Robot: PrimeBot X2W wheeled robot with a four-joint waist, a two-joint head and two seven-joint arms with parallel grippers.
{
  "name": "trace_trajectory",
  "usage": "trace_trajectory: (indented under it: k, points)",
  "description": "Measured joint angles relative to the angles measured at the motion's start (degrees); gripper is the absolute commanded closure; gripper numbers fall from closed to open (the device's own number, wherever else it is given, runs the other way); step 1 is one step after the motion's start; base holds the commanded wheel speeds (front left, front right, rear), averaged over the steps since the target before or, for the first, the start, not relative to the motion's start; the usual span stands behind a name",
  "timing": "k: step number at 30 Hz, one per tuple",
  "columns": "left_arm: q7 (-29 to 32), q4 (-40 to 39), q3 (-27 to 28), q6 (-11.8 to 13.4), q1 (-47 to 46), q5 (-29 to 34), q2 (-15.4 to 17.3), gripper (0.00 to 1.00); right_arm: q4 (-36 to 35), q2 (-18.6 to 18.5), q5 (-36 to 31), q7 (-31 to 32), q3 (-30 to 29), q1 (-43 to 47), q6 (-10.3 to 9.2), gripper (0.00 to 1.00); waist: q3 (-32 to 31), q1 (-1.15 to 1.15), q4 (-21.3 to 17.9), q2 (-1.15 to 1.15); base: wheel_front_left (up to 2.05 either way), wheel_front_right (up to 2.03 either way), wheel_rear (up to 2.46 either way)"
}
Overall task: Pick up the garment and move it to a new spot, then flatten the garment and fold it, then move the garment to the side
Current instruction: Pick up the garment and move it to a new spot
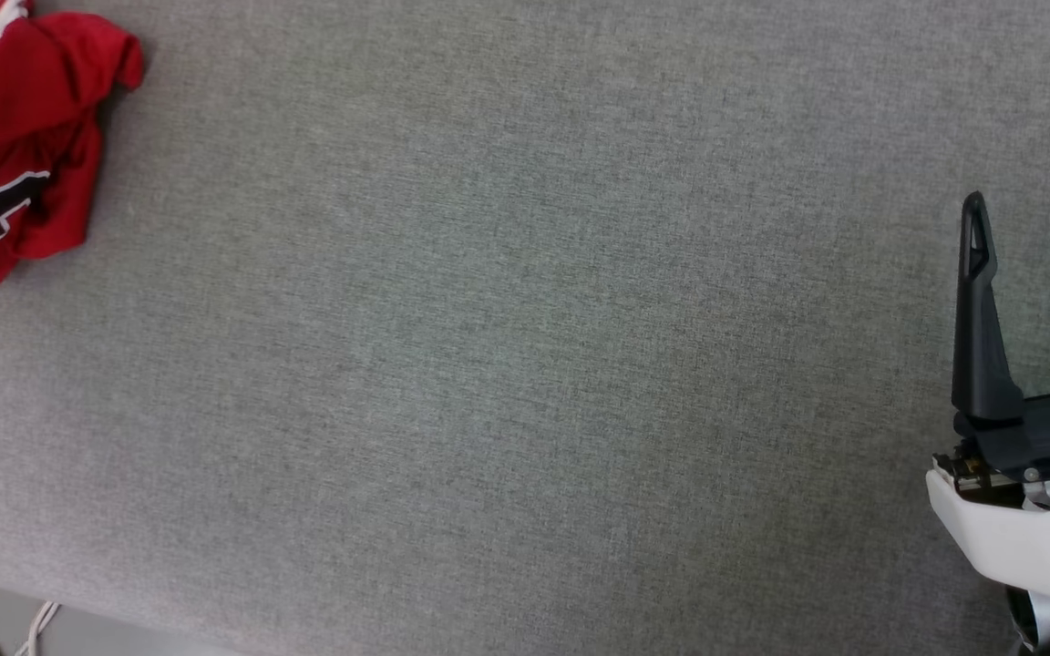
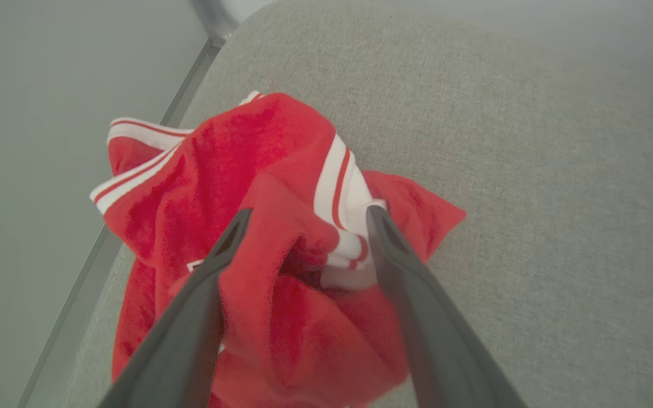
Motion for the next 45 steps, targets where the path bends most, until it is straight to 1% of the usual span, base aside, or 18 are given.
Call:
trace_trajectory:
  k: [4,6,9,11,13,16,17,18,22,26,30,36,41,43,45]
  points:
    - [11.2,-2.6,-5.0,0.0,1.3,-7.7,4.9,0.0,-0.5,0.0,-0.7,0.0,-0.2,0.0,0.0,0.0,1.2,0.0,-0.5,0.0,0.0,0.0,0.0]
    - [14.7,-3.1,-6.3,0.0,2.4,-11.2,6.1,0.0,-0.6,0.0,-0.7,0.0,-0.3,0.0,0.0,0.0,1.6,0.0,-0.7,0.0,0.0,0.0,0.0]
    - [17.2,-2.7,-8.8,0.0,3.2,-13.0,7.3,0.0,-0.6,0.0,-0.8,0.0,-0.3,0.0,0.0,0.0,2.4,0.0,-1.0,0.0,0.0,0.0,0.0]
    - [18.6,-1.8,-11.2,0.0,3.9,-13.3,7.0,0.0,-0.2,0.0,-0.8,0.0,-0.2,-0.1,0.0,0.0,2.7,-0.01,-1.2,0.0,0.0,0.0,0.0]
    - [18.4,-0.9,-12.0,0.0,3.9,-13.9,6.4,0.0,0.1,0.0,-0.8,0.0,0.0,-0.1,0.0,0.0,2.8,-0.01,-1.4,0.0,0.0,0.0,0.0]
    - [17.6,0.3,-15.0,0.1,3.1,-13.7,5.7,0.0,1.0,0.0,-0.8,0.0,0.5,-0.3,0.0,0.0,2.4,-0.01,-1.7,0.0,0.0,0.0,0.0]
    - [17.2,0.5,-15.6,0.1,2.9,-13.7,5.7,0.72,1.3,0.0,-0.7,0.0,0.6,-0.3,0.0,0.0,2.2,-0.01,-1.8,0.0,0.0,0.0,0.0]
    - [16.7,0.6,-16.3,0.1,2.8,-13.7,5.8,1.0,1.5,0.0,-0.6,0.0,0.6,-0.3,0.0,0.0,1.9,-0.01,-1.8,0.0,0.0,0.0,0.0]
    - [14.2,0.7,-18.1,0.0,2.2,-14.3,6.0,1.0,2.4,0.0,0.2,0.0,0.6,-0.3,0.0,0.0,0.3,-0.01,-1.8,0.0,0.0,0.0,0.0]
    - [12.6,-0.9,-20.5,0.0,1.3,-13.9,8.0,1.0,3.8,0.0,2.4,0.0,0.1,-0.3,0.0,0.0,-2.1,-0.01,-1.7,0.0,0.0,0.0,0.0]
    - [10.7,-4.8,-23.2,0.0,-0.6,-12.5,9.9,1.0,5.1,0.0,3.9,0.0,0.4,-0.1,0.0,0.0,-5.2,-0.01,-1.4,0.0,0.0,0.0,0.0]
    - [9.8,-12.1,-27.1,0.0,-4.6,-10.5,12.0,1.0,7.1,0.0,6.4,0.0,0.9,0.3,0.0,0.0,-10.3,-0.01,-1.7,0.0,0.0,0.0,0.0]
    - [10.9,-18.5,-29.7,0.0,-8.0,-9.1,11.3,1.0,8.3,0.0,8.5,0.0,0.5,1.6,0.0,0.0,-14.5,-0.02,-2.7,0.0,0.0,0.0,0.0]
    - [11.2,-20.5,-30.3,0.0,-9.3,-9.2,10.2,1.0,8.8,0.0,9.1,0.0,0.4,2.3,0.0,0.0,-16.0,-0.02,-3.2,0.0,0.0,0.0,0.0]
    - [11.4,-22.1,-30.8,0.0,-10.9,-8.9,8.3,1.0,9.2,0.0,9.7,0.0,0.4,2.6,0.0,0.0,-17.5,-0.02,-3.8,0.0,0.0,0.0,0.0]
